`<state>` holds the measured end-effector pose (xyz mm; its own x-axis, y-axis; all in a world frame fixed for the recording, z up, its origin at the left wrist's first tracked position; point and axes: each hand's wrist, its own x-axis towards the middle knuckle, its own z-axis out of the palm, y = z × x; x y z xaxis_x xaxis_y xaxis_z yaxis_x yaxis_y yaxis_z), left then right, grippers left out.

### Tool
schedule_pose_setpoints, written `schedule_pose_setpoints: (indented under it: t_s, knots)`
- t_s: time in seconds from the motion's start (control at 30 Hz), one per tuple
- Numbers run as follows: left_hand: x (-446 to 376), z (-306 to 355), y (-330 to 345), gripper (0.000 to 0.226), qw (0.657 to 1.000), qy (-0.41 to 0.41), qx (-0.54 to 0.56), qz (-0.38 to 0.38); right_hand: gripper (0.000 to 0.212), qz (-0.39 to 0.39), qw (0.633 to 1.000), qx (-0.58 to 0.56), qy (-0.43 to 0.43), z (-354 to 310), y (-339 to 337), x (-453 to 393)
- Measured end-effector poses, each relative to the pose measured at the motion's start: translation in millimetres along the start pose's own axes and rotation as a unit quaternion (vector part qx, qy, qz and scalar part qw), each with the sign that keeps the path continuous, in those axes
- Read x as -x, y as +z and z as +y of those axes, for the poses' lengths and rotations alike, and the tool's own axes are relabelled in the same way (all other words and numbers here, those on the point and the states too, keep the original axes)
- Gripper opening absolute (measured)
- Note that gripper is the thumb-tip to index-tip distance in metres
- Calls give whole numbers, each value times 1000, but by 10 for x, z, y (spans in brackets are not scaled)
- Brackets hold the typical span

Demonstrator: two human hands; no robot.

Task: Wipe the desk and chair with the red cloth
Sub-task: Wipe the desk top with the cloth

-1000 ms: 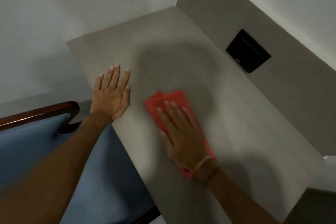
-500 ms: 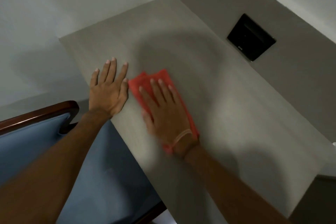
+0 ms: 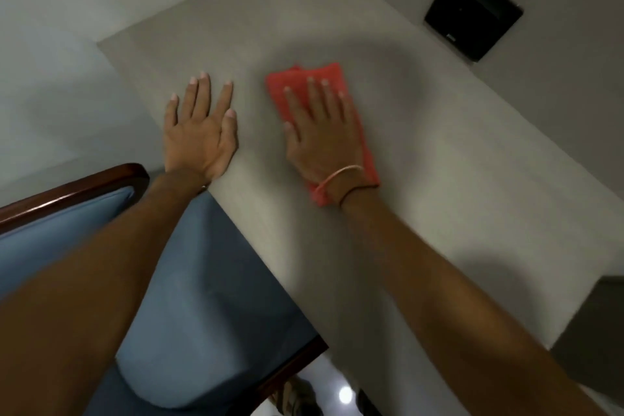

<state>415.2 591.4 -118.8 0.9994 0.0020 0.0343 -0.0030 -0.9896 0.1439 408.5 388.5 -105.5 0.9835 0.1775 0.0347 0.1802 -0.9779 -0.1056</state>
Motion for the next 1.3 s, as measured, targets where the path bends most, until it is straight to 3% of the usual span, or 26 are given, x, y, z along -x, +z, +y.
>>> schedule_pose_setpoints:
  t_s: [0.1, 0.2, 0.33, 0.4, 0.47, 0.53, 0.6, 0.67, 0.73, 0.8, 0.87, 0.97, 1.03, 1.1, 1.2, 1.3]
  knots:
    - [37, 30, -6, 58, 1000, -17, 2, -8, 63, 11, 997, -30, -77, -140, 15, 797]
    - [267, 161, -12, 61, 1000, -7, 14, -14, 64, -6, 995, -11, -96, 273, -31, 1759]
    - [786, 551, 18, 60, 999, 29, 2, -29, 65, -48, 997, 45, 43, 1409, -273, 2265]
    - [1006, 760, 51, 57, 999, 30, -3, -20, 65, -58, 987, 54, 139, 1790, -351, 1993]
    - [1108, 865, 67, 56, 1000, 26, -1, -6, 65, -42, 982, 17, 184, 1736, -370, 1549]
    - [1129, 882, 67, 57, 1000, 28, 1, -6, 65, -31, 988, 1, 150, 1328, -301, 1240]
    - [1114, 877, 78, 58, 999, 32, -4, -6, 65, -18, 998, -11, 59, 825, -213, 1318]
    - [1111, 880, 83, 58, 999, 35, -5, -3, 67, -12, 999, -22, -39, 509, -128, 1812]
    - [1111, 885, 87, 59, 999, 36, -7, 1, 70, -21, 996, -37, -85, 561, -148, 2442]
    - [1104, 873, 80, 59, 999, 33, -5, 2, 68, -40, 995, -10, -88, 955, -189, 2898]
    - [1098, 869, 59, 59, 1000, 29, -5, 2, 66, -65, 997, 34, -34, 1476, -270, 2954]
    - [1112, 878, 38, 59, 1000, 26, -9, -1, 68, -57, 993, 52, 89, 1817, -340, 2381]
    - [1110, 881, 36, 59, 1000, 26, -8, -2, 68, -32, 993, 24, 115, 1580, -327, 1820]
    - [1092, 857, 22, 59, 999, 43, -9, -11, 68, -40, 996, -3, 76, 1051, -259, 1488]
    - [1065, 673, -38, 62, 997, 77, -15, -25, 71, -36, 997, -8, -71, 372, -136, 1803]
    - [1108, 436, -90, 60, 998, 58, -6, -14, 73, -41, 991, 12, -129, 601, -136, 2319]
